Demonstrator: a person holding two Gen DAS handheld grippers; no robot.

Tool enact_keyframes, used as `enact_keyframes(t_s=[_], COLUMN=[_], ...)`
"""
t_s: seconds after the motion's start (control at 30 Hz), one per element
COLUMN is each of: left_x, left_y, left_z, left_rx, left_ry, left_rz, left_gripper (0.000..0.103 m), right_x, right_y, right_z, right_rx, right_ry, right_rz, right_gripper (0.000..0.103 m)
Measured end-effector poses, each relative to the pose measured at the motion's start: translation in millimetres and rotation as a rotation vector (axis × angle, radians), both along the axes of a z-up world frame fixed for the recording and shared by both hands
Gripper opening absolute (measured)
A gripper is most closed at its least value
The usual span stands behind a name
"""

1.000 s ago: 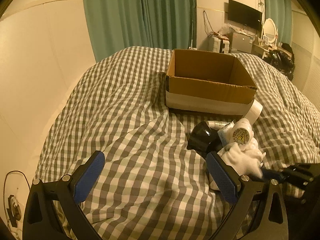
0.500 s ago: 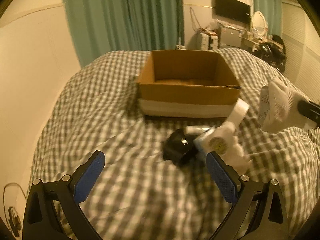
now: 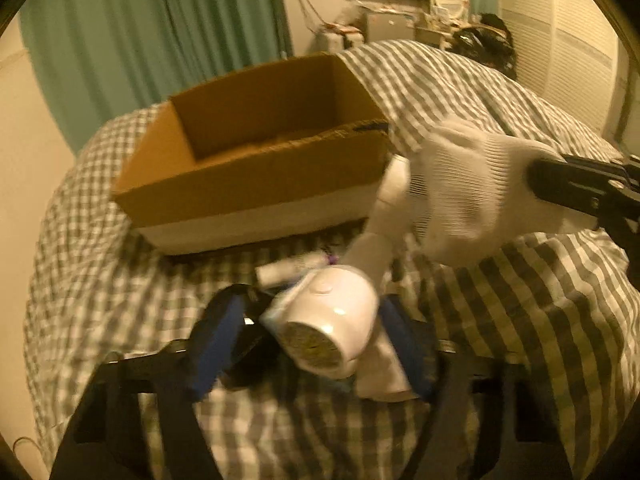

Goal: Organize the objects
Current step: 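Grasp the white sock with the right tool while the left tool grasps the white hair dryer, then carry the sock and hair dryer over the box and release both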

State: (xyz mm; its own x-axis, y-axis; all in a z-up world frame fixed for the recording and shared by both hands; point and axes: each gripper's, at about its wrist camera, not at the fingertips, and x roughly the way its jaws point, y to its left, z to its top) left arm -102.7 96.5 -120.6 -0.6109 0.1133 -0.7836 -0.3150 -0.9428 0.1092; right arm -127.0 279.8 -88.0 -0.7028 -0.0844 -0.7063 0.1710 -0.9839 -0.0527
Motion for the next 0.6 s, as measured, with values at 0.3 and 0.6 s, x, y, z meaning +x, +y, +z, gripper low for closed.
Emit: enact_keyframes(t_s=[0.3,0.6], left_x=[13.3,25.7], left_y=[1.7,-18.9], left_z=[12.4,52.2], left_rx=[-0.021,-0.015], left_ry=[0.034,0.108], left_rz=[-0.035,0.025], left_gripper=[0.051,0.051], right_x=[-10.5,5.8], right_y=[-2.9,-11.7], right_z=[-12.8,15.5], right_rx=[0.004,0.011], right_ry=[-0.034,0.028], right_rz=[0.006,0.007], right_gripper=[0.008,0.008])
